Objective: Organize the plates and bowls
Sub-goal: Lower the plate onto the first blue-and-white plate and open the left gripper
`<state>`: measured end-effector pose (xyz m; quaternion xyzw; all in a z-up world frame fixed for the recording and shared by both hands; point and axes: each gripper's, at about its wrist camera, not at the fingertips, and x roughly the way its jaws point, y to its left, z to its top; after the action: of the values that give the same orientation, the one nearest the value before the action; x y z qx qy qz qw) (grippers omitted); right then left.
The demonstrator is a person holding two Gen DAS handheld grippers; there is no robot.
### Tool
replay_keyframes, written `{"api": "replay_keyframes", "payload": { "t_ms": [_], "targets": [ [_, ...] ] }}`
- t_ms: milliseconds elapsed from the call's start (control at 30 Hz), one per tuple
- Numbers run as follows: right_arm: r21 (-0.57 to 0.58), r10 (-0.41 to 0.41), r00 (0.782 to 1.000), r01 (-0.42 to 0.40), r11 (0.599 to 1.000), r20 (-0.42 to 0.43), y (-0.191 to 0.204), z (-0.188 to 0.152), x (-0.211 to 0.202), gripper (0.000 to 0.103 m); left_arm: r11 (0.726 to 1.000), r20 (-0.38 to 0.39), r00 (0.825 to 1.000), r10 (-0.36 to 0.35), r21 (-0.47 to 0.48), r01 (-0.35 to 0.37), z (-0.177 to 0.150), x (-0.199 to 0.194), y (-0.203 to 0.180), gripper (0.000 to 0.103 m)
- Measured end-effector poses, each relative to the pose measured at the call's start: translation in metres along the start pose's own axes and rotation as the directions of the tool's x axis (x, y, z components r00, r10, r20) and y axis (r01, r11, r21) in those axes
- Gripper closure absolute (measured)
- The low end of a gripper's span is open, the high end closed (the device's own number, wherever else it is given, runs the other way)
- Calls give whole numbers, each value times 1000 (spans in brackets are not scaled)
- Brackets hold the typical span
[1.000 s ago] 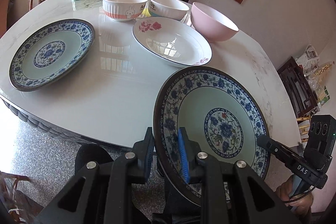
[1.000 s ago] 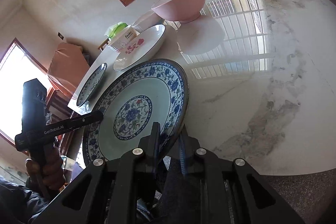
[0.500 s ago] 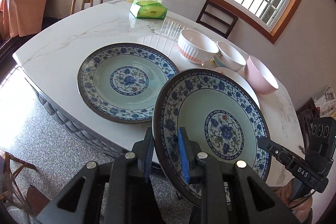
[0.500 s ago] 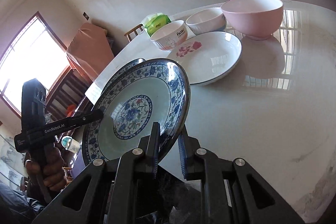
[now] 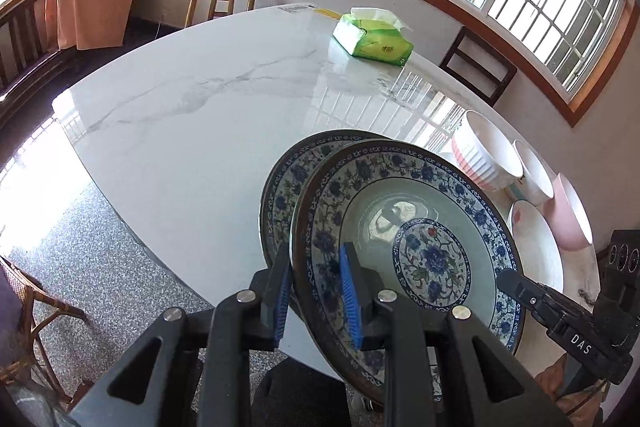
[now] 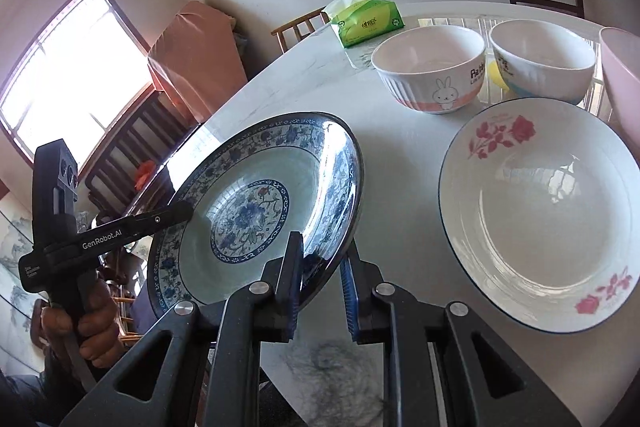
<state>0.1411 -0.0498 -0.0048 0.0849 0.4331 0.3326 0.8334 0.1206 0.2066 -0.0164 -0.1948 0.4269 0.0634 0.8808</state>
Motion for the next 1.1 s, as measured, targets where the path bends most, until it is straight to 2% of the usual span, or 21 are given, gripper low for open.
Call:
{"api": "replay_keyframes", "payload": {
  "t_ms": [267,533,667,933,1100],
  "targets": [
    [-17,-31,999,31,999,-16,9,14,29,84,1000,-1,1000,1,-23,-1,15,18,14,79],
    [-14,-43,999,43,999,-12,12,18,33,84,1000,9,1000,7,-18,-7,20,23,17,79],
    [-3,-35,999,35,999,-19,13,16,35,84,999,12,998,54,-5,-54,19,27,18,79],
    [0,-39,999,39,999,-21,13,17,40,86,998,42,997,69,9,-69,18,24,15,78],
    [-58,-100,995,100,993,9,21,20,40,83,998,58,997,58,-2,-58,14,16,12,78]
  ]
}}
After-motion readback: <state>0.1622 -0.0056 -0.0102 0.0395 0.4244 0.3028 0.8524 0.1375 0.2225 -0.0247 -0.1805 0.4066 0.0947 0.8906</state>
